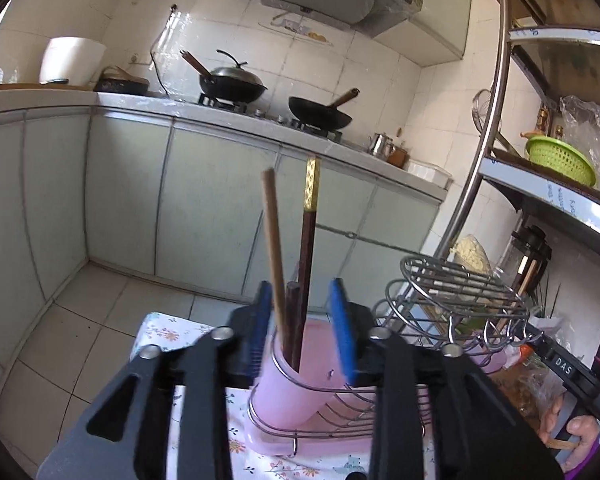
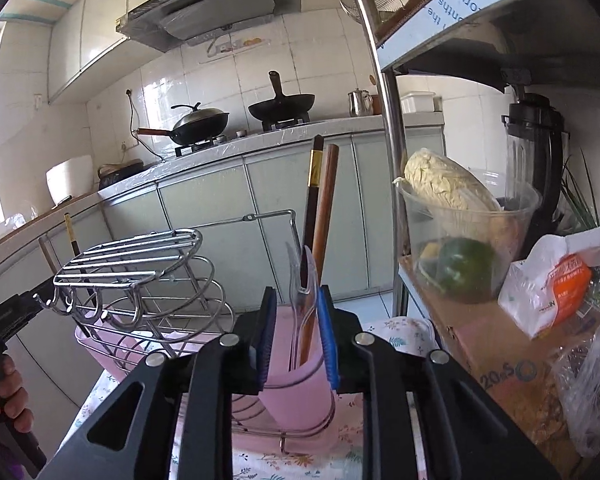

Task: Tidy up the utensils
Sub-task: 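Lift the dark chopstick with the left gripper, lower it into the pink cup, open, then grasp the black spoon with the left gripper while the right gripper grasps a clear plastic utensil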

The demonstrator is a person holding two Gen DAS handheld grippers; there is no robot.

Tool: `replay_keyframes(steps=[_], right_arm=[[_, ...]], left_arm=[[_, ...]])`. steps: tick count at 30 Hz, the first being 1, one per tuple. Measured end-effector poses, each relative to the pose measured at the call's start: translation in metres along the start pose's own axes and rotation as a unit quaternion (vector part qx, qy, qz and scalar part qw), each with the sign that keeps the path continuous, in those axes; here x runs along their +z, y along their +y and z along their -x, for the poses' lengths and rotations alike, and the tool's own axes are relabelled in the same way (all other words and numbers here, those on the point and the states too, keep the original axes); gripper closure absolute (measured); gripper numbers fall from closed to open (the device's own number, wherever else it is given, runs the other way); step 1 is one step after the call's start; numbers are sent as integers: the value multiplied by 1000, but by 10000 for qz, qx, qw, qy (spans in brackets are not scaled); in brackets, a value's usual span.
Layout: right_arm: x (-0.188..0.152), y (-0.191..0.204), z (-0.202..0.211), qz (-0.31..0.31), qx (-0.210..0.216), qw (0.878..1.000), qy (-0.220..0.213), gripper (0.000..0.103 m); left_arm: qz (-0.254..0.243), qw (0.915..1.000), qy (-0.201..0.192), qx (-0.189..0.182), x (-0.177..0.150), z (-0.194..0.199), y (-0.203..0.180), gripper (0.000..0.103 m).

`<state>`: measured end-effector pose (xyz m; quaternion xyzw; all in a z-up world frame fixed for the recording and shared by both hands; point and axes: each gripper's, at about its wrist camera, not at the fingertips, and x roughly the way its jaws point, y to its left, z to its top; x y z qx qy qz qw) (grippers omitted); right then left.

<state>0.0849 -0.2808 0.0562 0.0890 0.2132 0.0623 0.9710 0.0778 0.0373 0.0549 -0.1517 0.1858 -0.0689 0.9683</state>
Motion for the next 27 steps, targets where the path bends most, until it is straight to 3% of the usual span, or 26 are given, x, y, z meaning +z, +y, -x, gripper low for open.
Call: replay_keyframes(steps=[6, 12, 15, 20, 27], right_arm=[[-3, -7, 15, -212, 46, 9998, 38, 82], [-18, -12, 36, -392, 142, 9989, 209, 81], [-29, -13, 39, -485, 240, 9974, 470, 80], [-61, -9, 32, -670, 523, 9891, 1204, 79], [-105, -7, 6, -1161, 1088, 9593, 2333, 79]], left_arm=[[224, 9997, -78, 3, 5, 17, 10, 70], [401, 9989, 226, 11, -10, 30, 19, 70], [386, 9978, 530, 11, -24, 32, 20, 70], [380, 9896, 1378, -153, -56, 28, 20, 70], [499, 9684, 2400, -459, -99, 20, 17, 70]])
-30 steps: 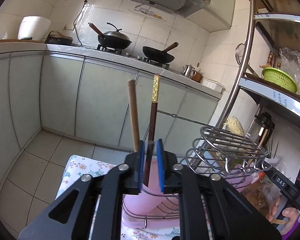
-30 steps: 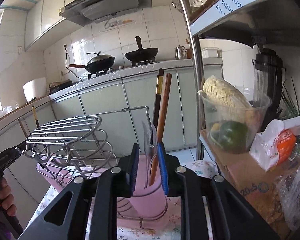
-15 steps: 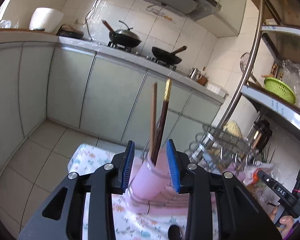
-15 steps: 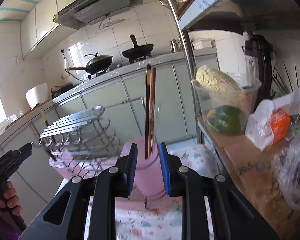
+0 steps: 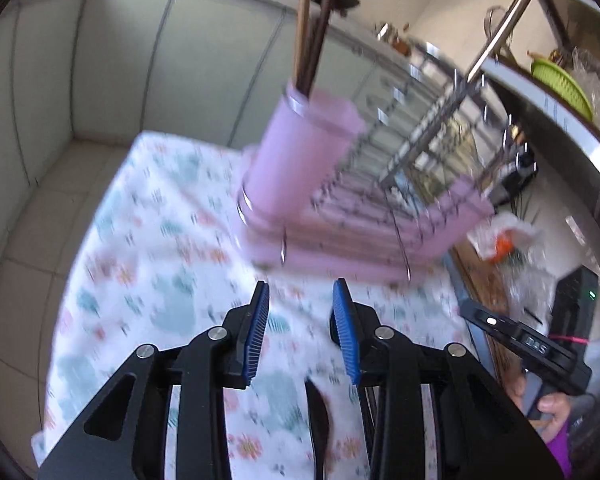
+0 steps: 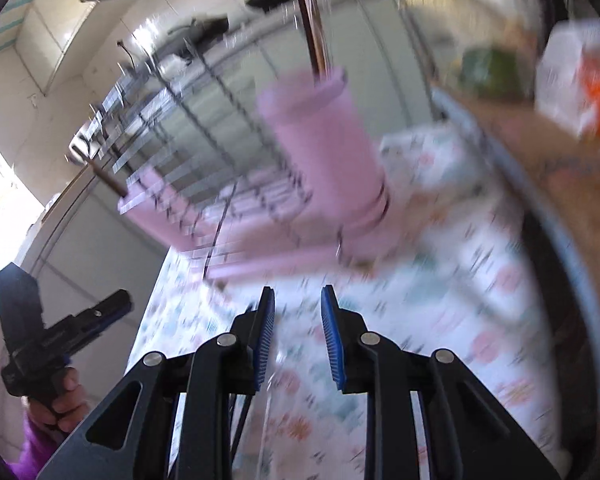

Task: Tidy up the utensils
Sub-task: 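Grasp the black spoon with the left gripper while the right gripper grasps a clear plastic utensil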

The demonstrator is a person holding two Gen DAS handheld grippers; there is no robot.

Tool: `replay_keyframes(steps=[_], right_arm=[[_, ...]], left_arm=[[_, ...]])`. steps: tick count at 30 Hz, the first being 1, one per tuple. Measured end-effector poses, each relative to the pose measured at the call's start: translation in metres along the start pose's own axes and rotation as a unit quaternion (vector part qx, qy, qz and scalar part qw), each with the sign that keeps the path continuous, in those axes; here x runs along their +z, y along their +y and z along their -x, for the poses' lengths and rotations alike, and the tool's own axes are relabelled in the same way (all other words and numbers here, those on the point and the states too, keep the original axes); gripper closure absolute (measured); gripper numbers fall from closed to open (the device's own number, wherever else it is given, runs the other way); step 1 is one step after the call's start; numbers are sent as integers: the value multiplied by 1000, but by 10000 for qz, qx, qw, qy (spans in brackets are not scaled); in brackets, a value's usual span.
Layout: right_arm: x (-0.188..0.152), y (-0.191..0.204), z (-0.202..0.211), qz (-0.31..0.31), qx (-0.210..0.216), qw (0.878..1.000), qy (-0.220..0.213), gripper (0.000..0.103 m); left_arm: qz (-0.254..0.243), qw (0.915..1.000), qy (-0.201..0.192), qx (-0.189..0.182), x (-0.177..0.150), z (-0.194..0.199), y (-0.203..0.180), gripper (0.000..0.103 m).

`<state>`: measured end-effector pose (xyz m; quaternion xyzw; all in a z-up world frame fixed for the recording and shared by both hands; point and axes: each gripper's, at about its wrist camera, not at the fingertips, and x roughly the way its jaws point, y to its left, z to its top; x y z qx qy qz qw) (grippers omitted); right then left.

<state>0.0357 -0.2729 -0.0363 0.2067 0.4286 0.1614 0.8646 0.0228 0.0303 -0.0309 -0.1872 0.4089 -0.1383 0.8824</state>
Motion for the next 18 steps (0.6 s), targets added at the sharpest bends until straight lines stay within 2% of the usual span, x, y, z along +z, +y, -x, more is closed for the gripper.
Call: replay_keyframes(steps=[2, 6, 12, 15, 16, 18], right_arm=[[-5, -3, -16, -207, 241, 9988, 374, 79], [-11, -3, -43, -398, 443, 9942, 891, 79], [-18, 4, -77, -255, 176, 9912, 1285, 79], [-24, 6, -89, -238, 179, 9896, 1408, 87], [-25, 7, -90, -171, 150, 9905, 1355, 100], [-26, 4, -91, -189, 183, 9907, 1336, 100]], left_arm=[[-6, 9999, 110, -32, -7, -6, -3, 70], [-8, 9996, 282, -94, -15, -11, -6, 70], [169, 9969, 724, -273, -19, -22, -8, 70], [270, 9936, 1029, -386, -20, -33, -10, 70], [299, 9920, 1158, -402, -21, -38, -12, 70], [370, 9880, 1435, -428, -22, -49, -15, 70]])
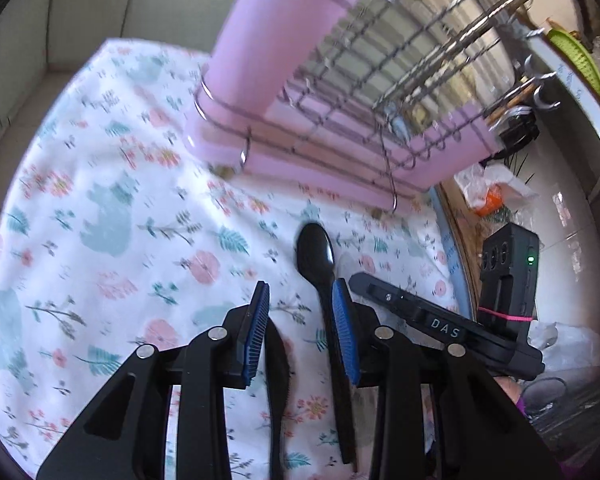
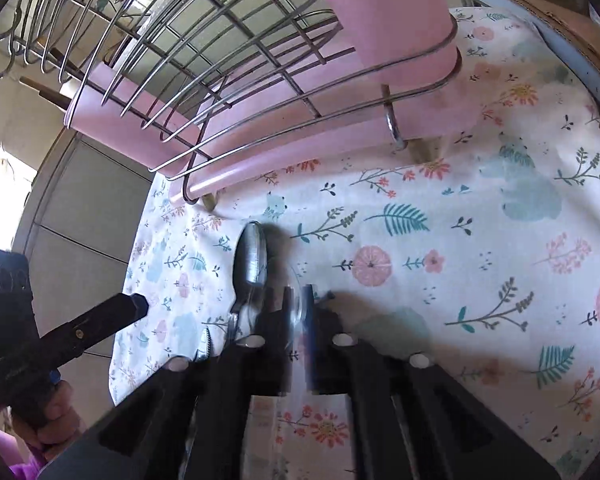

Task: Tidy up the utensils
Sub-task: 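Grasp the black spoon with the left gripper while the right gripper grasps a clear plastic utensil, then lift the black spoon and clear utensil up toward the pink cup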

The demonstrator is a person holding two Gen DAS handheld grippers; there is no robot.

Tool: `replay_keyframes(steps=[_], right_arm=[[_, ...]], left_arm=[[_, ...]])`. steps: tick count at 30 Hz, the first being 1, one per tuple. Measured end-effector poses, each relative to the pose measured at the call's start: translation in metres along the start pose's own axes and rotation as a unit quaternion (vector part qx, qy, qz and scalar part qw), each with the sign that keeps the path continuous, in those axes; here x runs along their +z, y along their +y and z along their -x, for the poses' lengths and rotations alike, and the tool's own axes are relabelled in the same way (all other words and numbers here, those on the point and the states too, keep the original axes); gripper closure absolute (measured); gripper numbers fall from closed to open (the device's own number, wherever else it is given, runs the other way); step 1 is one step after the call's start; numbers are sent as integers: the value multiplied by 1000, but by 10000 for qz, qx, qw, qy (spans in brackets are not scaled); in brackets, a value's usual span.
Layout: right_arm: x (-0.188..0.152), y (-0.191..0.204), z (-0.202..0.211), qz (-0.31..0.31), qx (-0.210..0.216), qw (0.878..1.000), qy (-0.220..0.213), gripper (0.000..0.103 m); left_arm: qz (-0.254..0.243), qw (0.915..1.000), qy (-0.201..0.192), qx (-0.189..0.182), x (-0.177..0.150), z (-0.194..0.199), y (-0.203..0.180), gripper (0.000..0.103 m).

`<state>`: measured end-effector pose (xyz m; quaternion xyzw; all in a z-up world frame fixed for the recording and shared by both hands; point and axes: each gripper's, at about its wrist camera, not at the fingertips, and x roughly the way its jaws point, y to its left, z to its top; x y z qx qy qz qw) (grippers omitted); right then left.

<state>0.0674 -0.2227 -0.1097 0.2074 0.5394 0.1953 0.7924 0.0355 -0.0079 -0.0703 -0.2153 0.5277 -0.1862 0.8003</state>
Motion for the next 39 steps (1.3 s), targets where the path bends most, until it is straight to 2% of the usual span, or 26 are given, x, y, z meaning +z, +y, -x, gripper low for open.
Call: replay_keyframes(steps=[4, 9, 12, 16, 18, 20, 22, 26, 30, 39], right_arm=[[-1, -10, 14, -130, 3, 9998, -181, 101], [-1, -23, 39, -235, -280, 9982, -469, 101], [-2, -32, 42, -350, -319, 9977, -493, 101], [-6, -43, 40, -449, -307, 9978, -377, 100], [-7, -45, 38, -459, -295, 9978, -368, 100], [-8, -45, 37, -471, -264, 9979, -355, 100], [-7, -46, 38, -464, -257, 9980, -335, 100], [-7, -43, 37, -432, -285, 9981, -327, 100], [-6, -43, 39, -377, -330, 9983, -281, 98], [-4, -46, 34, -417, -194, 9988, -163, 97]], left_arm=[[105, 9990, 433, -38, 5, -22, -7, 70], [-82, 9973, 693, 213, 12, -47, -24, 71], [-128, 9957, 808, 429, 15, -59, -31, 83], [-38, 9926, 1030, 635, 17, -76, -29, 87], [-1, 9927, 1032, 629, 18, -79, -28, 87], [-6, 9930, 994, 632, 19, -78, -28, 94], [-21, 9938, 919, 633, 20, -75, -28, 95], [-39, 9954, 719, 634, 20, -60, -28, 95], [-118, 9943, 645, 835, 19, -54, -28, 95], [-292, 9859, 1293, 1019, 21, -80, -33, 93]])
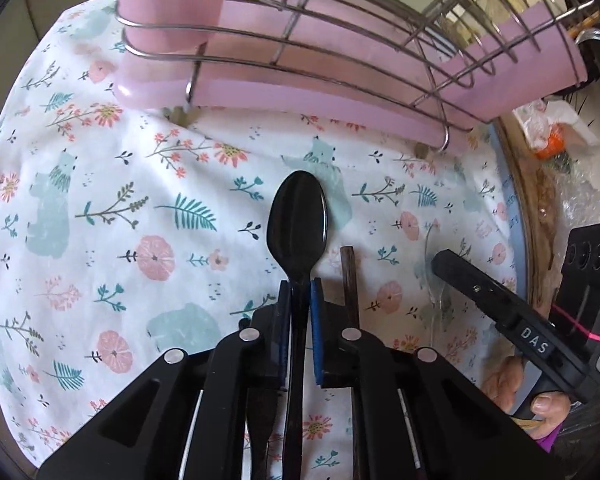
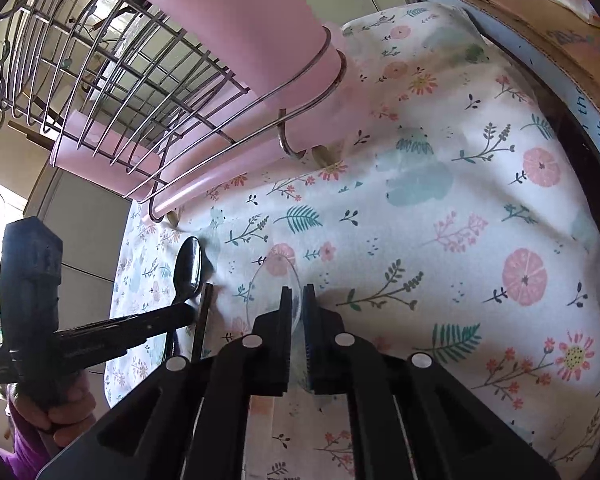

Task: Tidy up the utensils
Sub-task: 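Lift the black spoon and clear utensil up toward the pink cup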

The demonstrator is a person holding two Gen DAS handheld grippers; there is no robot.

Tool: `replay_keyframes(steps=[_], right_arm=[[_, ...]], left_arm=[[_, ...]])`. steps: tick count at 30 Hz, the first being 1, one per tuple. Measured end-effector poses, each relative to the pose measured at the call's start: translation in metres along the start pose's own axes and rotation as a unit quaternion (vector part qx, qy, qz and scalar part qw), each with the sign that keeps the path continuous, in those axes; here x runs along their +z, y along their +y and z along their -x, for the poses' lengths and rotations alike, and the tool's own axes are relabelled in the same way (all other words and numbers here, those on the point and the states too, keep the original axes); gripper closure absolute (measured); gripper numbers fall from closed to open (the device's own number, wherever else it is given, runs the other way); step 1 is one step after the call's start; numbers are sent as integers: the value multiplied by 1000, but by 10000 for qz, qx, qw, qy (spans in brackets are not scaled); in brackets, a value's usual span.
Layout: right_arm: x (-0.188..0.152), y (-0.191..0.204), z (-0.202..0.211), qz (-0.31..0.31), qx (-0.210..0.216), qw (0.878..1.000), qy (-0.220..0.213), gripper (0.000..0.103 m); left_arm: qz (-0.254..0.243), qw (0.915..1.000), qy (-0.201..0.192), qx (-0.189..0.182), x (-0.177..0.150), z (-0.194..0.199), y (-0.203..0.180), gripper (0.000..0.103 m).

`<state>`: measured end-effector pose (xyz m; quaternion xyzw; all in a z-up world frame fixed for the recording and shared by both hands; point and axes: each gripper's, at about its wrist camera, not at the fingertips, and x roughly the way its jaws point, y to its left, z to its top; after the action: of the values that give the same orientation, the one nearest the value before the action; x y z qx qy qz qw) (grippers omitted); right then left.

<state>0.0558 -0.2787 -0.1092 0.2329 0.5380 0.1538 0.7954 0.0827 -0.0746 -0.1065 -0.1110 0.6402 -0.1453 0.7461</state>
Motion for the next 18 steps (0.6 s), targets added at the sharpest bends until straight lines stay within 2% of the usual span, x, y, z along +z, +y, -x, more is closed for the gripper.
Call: replay_keyframes(steps=[7, 18], right_arm=[[4, -8, 1, -76, 223, 9996, 173, 97], [6, -10, 0, -57, 323, 9989, 322, 96]], left_arm=[[-108, 9991, 412, -78, 17, -1, 5, 93], [93, 9965, 687, -462, 31, -7, 16, 92]])
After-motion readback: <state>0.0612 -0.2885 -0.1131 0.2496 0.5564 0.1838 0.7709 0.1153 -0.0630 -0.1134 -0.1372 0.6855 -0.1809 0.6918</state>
